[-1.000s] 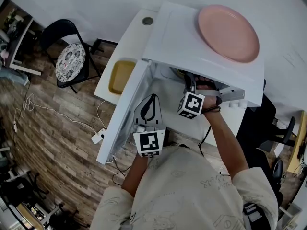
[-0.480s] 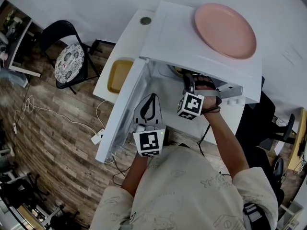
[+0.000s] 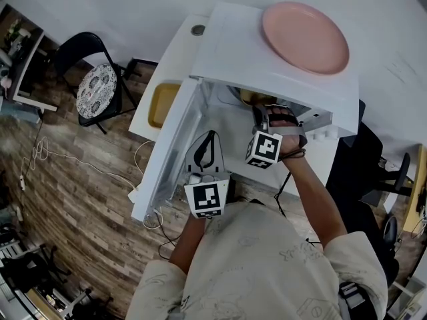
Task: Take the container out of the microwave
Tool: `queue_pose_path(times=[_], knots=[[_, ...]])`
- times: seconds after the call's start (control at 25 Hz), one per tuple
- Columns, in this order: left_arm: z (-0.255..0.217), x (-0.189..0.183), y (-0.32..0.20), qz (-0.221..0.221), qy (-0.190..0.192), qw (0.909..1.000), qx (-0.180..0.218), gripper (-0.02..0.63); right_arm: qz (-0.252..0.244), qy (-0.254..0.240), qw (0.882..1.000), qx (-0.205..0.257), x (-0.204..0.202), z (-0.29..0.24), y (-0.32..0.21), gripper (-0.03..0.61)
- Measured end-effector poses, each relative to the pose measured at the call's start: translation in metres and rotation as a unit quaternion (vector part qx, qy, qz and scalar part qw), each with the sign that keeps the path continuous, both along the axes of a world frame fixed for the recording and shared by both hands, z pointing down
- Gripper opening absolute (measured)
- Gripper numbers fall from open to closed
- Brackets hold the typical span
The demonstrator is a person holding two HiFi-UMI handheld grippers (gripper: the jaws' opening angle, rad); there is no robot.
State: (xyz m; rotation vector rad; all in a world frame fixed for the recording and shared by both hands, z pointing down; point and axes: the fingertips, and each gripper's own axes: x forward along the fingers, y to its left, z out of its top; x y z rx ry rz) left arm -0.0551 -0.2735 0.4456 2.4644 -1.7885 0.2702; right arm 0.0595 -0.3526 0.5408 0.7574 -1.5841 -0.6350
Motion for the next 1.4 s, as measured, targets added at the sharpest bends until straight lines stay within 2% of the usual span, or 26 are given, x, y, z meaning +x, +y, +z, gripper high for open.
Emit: queue_pose_path(times=[1.4], knots=[[-0.007, 0.011, 0.076, -0.009, -0.011, 0.9998, 0.010, 0.009, -0.021, -0.002, 1.000, -0.013, 0.005, 0.004, 0.088, 0.026]])
